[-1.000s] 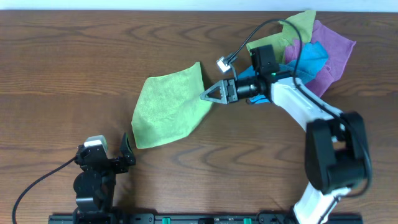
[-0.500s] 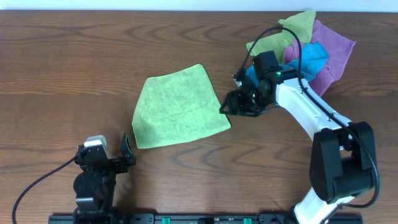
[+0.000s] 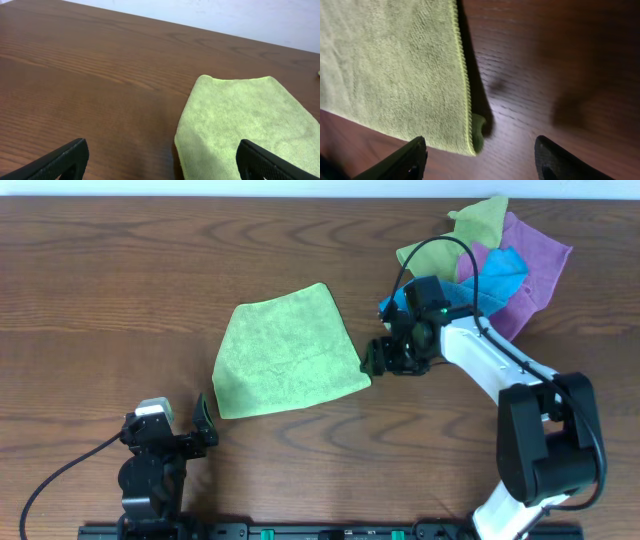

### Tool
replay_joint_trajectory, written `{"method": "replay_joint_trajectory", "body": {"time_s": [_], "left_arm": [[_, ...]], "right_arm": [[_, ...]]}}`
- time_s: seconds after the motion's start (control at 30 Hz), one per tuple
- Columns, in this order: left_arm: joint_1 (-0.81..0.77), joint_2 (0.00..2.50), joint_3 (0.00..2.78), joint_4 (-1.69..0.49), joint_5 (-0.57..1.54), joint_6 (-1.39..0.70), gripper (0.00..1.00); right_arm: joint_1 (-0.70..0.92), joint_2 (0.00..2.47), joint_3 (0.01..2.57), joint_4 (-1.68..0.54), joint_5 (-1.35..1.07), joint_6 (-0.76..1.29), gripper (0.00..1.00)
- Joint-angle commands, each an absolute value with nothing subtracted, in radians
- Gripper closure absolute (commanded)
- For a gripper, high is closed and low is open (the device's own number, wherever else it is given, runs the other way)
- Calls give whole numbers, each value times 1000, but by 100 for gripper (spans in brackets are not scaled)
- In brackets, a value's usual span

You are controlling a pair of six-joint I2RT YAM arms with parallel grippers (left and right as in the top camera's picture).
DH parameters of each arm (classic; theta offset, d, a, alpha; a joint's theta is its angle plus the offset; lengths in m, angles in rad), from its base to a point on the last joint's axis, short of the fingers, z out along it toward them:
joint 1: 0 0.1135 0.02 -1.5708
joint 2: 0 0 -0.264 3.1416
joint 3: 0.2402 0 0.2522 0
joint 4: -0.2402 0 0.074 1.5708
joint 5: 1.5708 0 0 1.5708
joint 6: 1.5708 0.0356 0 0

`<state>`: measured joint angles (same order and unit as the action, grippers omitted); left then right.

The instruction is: Fold the cloth

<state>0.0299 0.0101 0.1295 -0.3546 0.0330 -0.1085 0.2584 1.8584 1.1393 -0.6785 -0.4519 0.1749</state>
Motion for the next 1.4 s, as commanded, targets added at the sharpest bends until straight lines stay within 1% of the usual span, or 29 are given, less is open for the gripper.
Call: {"method": "replay_joint_trajectory", "body": {"time_s": [0.0, 0.17, 0.53, 0.6, 0.73, 0.8, 0.87, 0.97, 1.1, 1.27, 1.37], "left_arm": [[33, 4, 108, -361, 19, -120, 5], [33, 4, 108, -361, 19, -120, 4], [33, 4, 108, -361, 19, -120, 5], [33, 4, 108, -361, 19, -120, 5], [33, 4, 108, -361, 19, -120, 5], [33, 4, 108, -361, 19, -120, 5], [33, 4, 108, -361, 19, -120, 5], [33, 4, 108, -361, 19, -120, 5], [33, 4, 108, -361, 19, -120, 5], [33, 4, 108, -361, 19, -120, 5], [33, 4, 108, -361, 19, -120, 5]], "right_arm": [[263, 1870, 1101, -623, -547, 152, 27], [263, 1871, 1074, -559, -628, 152, 23], [291, 1991, 1069, -504, -736, 184, 22], [300, 2010, 1069, -508, -771, 194, 24], [321, 2012, 1069, -595, -840, 194, 34], [327, 2011, 1069, -642, -873, 190, 42], [329, 2006, 1069, -680, -918, 174, 45], [329, 1990, 1069, -730, -984, 161, 48], [338, 1940, 1069, -772, -1059, 114, 48], [355, 1809, 1074, -723, -1045, 115, 44], [354, 1732, 1084, -710, -1002, 130, 43]]}}
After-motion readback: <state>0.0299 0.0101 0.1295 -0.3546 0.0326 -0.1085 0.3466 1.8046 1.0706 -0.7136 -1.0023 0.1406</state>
